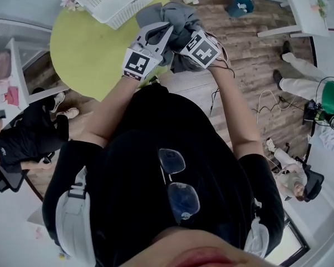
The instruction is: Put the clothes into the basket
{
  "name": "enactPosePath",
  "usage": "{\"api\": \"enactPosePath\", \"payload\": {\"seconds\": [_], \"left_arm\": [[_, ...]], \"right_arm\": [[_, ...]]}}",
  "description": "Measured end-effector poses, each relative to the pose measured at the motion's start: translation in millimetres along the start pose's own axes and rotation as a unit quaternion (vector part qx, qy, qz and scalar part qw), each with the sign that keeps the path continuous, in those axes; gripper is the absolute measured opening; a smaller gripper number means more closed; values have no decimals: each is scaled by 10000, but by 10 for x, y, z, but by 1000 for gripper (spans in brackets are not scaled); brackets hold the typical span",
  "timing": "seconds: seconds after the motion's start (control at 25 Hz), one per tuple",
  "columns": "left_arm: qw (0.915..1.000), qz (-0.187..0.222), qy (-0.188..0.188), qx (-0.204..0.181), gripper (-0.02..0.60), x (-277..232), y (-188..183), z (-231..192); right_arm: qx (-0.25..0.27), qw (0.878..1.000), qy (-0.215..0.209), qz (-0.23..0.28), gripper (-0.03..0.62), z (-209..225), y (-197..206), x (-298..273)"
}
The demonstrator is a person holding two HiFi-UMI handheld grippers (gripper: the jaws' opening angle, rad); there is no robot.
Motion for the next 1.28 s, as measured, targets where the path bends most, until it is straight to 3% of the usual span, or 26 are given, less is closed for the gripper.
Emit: {"api": "enactPosePath", "payload": {"seconds": [0.36,0.72,1.0,1.12,1.28], "left_arm": [[9987,-18,-501,108,9,-122,-47,-553],[9913,-46,-1313,32,9,-235,-56,-950],[9685,-211,-2482,18,9,-326,-109,-1334],[9580,-224,-2859,-70,9,-400,-157,-1461],[9364,-201,-3502,-49,9,-454,-209,-1623]], "right_arm": [[720,9961,-362,-357,342,366,-595,-46],[1729,9787,-956,-559,342,768,-1084,-167],[2758,9441,-1565,-900,342,1217,-1616,-297],[3223,9285,-1604,-912,342,1413,-1853,-293],[3864,9027,-1597,-1014,342,1668,-2226,-321]]}}
Point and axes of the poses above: the fingertips, and each gripper's own axes: x backward along the fingers, z to its right, y out of its underside, the point moved 9 cm from there along x, backward along the fingers, and after that the axes turned 15 degrees about -y, right-handed, at the moved point
